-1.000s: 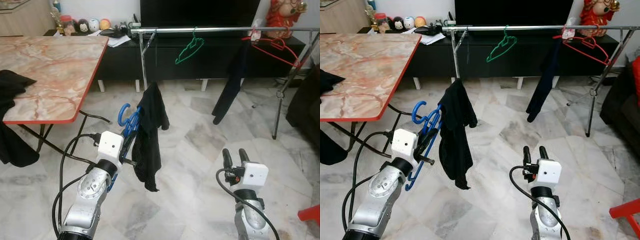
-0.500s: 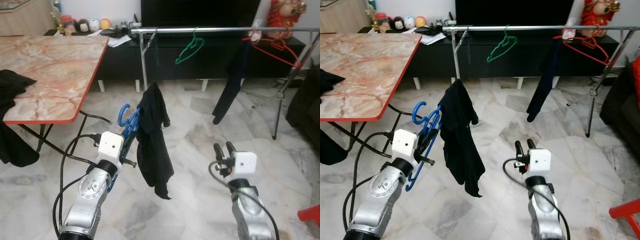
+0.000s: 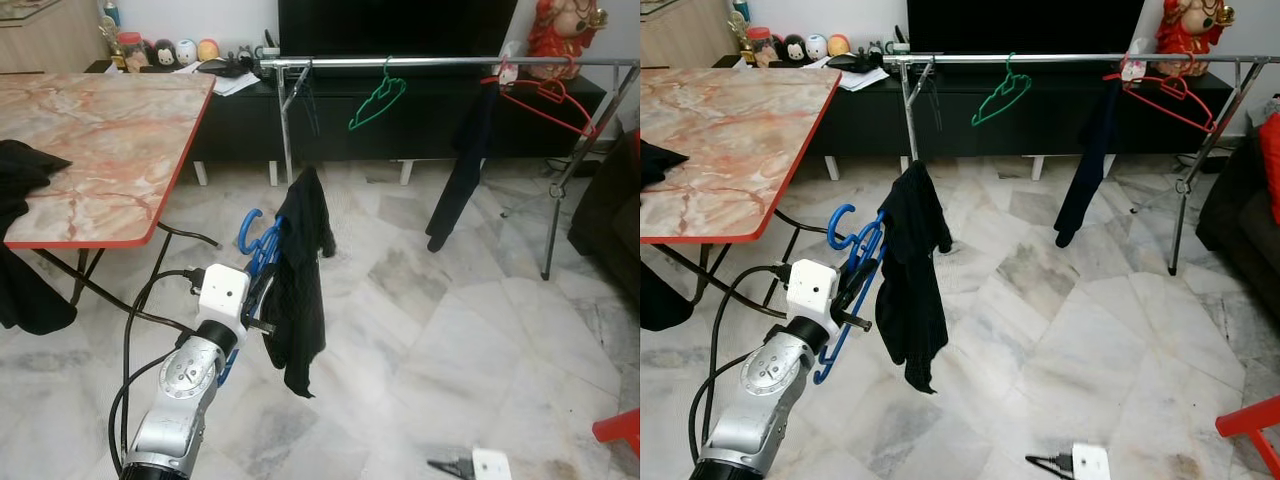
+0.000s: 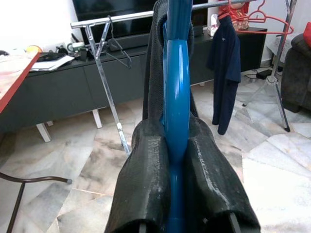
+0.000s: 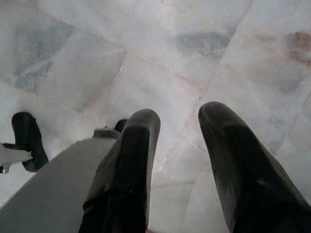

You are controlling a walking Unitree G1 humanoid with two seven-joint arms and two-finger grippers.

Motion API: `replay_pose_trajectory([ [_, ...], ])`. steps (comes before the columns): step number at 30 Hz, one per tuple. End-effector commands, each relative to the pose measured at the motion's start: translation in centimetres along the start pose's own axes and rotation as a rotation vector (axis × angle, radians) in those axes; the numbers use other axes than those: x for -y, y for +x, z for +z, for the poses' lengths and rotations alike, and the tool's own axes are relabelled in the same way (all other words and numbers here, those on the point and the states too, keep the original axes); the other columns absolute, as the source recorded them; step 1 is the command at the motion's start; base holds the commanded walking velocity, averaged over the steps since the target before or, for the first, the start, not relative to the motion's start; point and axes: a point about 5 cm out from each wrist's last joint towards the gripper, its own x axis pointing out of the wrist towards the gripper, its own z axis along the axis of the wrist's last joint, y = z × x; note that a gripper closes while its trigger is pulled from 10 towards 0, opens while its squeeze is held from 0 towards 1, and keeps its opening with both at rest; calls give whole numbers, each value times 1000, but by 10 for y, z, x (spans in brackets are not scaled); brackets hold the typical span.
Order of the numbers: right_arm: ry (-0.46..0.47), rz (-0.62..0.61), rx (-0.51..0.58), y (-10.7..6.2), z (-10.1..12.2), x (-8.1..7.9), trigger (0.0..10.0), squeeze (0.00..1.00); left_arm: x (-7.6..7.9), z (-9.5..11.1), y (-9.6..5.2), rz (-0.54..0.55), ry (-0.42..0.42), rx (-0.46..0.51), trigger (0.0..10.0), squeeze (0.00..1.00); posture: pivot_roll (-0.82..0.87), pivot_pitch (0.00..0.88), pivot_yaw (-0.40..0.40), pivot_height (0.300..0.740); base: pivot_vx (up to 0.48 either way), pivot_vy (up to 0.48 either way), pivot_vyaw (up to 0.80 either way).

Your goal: Hang hanger

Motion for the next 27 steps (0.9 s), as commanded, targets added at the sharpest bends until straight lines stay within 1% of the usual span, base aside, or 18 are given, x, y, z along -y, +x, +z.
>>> replay_pose_trajectory([
  [1,18,10,19,1,5,-4,10000,1000,-1,14,3,4,26,76,10000,0,27,0,-34,740,0,0,0],
  [2,32,10,22,1,6,-4,10000,1000,-1,14,3,2,26,75,10000,0,26,0,-34,740,0,0,0],
  [10,22,6,25,1,7,-4,10000,1000,-1,14,3,-2,28,74,10000,0,27,0,-31,740,0,0,0],
  [17,38,13,36,1,7,-5,10000,1000,-2,15,3,-2,29,74,10000,0,29,0,-29,740,0,0,0],
  [26,24,9,38,1,7,-6,10000,996,-1,15,3,-5,28,76,10000,0,31,0,-26,740,0,0,0],
  [27,23,12,48,1,8,-7,10000,153,-1,15,3,-5,28,76,10000,0,32,0,-26,740,0,0,0],
])
